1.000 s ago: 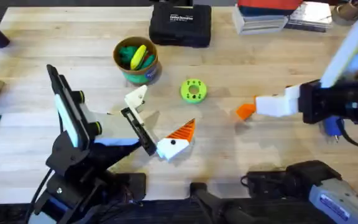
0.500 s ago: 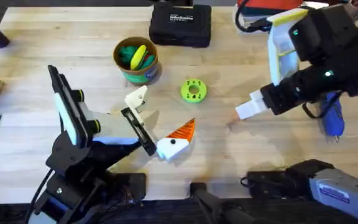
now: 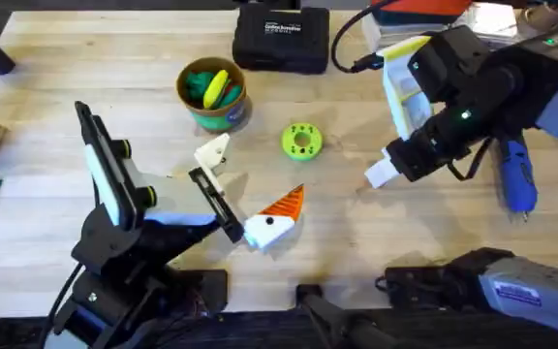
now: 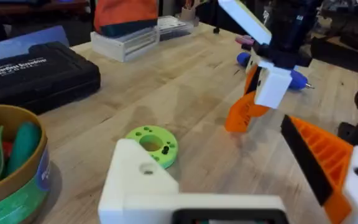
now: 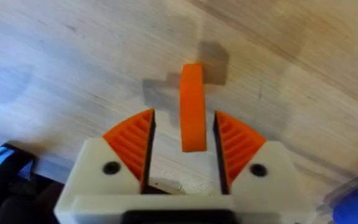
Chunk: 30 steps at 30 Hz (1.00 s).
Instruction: Pick up the gripper from the table and insert it into the empty holder that is missing its gripper. Then pick up a screw, insert it into the mounting hole, and use the screwdriver to tighten it. Finally, clean up the table by picking up the vegetable and placing it into the bucket.
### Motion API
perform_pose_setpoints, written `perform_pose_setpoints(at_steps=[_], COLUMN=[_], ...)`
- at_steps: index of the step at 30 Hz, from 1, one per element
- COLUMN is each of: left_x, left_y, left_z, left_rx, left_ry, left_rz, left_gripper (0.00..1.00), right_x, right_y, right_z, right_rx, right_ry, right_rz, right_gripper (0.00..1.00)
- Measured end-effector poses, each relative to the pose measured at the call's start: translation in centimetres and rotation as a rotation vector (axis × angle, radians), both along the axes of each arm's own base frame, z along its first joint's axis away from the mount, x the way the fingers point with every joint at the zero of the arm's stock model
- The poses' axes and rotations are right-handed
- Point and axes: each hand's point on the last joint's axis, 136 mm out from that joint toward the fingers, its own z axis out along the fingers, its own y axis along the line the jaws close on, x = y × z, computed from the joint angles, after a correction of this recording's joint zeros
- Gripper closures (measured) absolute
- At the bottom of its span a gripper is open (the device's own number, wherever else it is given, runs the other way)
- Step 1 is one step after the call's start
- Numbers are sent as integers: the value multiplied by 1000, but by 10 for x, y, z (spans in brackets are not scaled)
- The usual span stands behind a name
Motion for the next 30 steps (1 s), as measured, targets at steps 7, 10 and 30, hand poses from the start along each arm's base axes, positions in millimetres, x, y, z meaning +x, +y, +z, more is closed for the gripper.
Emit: perform_pose_setpoints(at_steps=[7,10,30], left_x=[0,0,0], left_y=[0,0,0], left_z=[0,0,0], left_rx=[0,0,0], left_ry=[0,0,0], left_rz=[0,0,0], left_gripper=[15,15,15], right_x=[0,2,69], right_y=[0,-2,40], right_z=[0,0,113], right_rx=[-3,-10,438], right_ry=[-1,-9,-460], right_rz=[4,3,-63], right_gripper=[757,974,985])
